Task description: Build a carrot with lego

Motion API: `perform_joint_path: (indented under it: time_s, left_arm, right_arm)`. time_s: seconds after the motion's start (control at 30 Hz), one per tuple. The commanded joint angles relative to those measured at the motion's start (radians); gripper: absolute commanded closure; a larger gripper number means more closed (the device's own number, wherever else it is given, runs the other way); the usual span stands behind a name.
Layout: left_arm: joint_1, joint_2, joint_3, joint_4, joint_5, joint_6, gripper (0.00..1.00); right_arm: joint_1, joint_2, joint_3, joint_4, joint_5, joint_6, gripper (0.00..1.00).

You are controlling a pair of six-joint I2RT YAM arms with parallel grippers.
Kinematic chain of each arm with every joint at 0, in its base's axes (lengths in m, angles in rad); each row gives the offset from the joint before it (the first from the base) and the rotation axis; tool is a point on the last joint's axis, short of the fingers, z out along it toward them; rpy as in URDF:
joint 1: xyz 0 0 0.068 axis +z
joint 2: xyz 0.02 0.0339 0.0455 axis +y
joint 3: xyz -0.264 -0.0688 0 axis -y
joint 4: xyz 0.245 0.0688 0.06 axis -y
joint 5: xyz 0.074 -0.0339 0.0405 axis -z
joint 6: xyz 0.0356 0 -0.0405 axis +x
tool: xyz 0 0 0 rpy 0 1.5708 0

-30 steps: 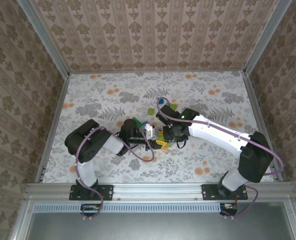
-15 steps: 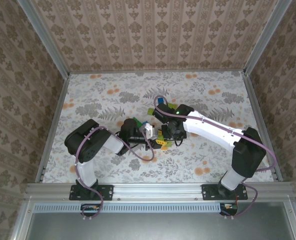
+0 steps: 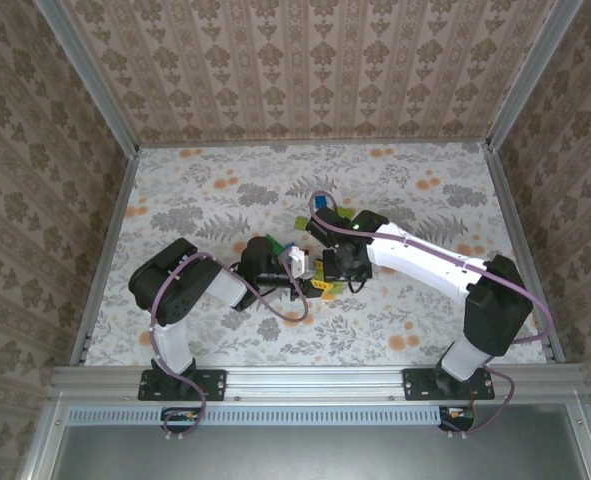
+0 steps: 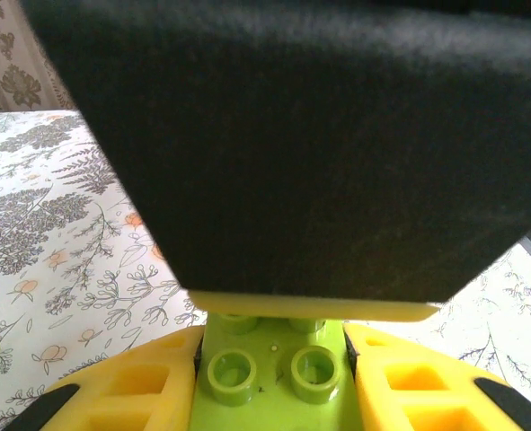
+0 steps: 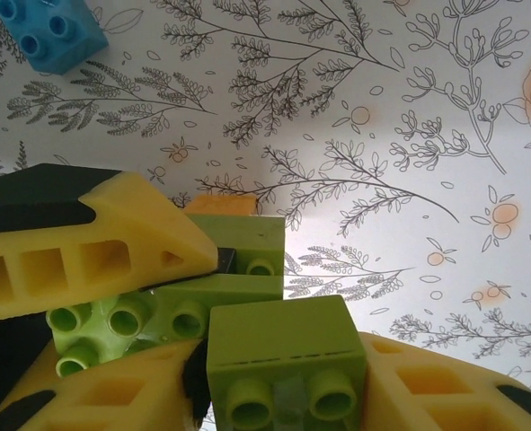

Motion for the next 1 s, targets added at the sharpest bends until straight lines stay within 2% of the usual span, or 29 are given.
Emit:
perform_joint_path:
  time_s: [0.0,0.2,0.23,0.37,0.47,0.67,0.97]
  left_arm:
    - [-0.007,0.089,-0.02,-0.25,-0.097,0.079,0.86]
    - [-0.006,0.091,-0.019,-0.254,-0.099,0.081,0.86]
    - [-0.008,0.091,-0.019,-0.255,-0.099,0.082,0.86]
    - [-0.006,0.088,-0.017,-0.261,-0.102,0.086,0.86]
    - [-0.007,0.088,-0.017,-0.266,-0.103,0.087,0.86]
    - [-0.007,0.089,-0.013,-0.277,-0.104,0.091,0.86]
    - [-0.008,0.095,-0.007,-0.284,-0.105,0.093,0.86]
  right_arm:
    - [0.013,0.067,-0.083,0.107,-0.107,0.014,0.51]
    - [0.014,0.033,-0.105,0.127,-0.105,0.009,0.45]
    - [0.013,0.028,-0.104,0.127,-0.106,0.008,0.47]
    - [0.014,0.019,-0.107,0.128,-0.105,0.006,0.62]
    - [0.014,0.015,-0.115,0.138,-0.114,0.009,0.65]
    - [0.015,0.0,-0.124,0.154,-0.131,0.018,0.55]
    - [0.017,-0.028,-0.125,0.161,-0.142,0.021,0.5]
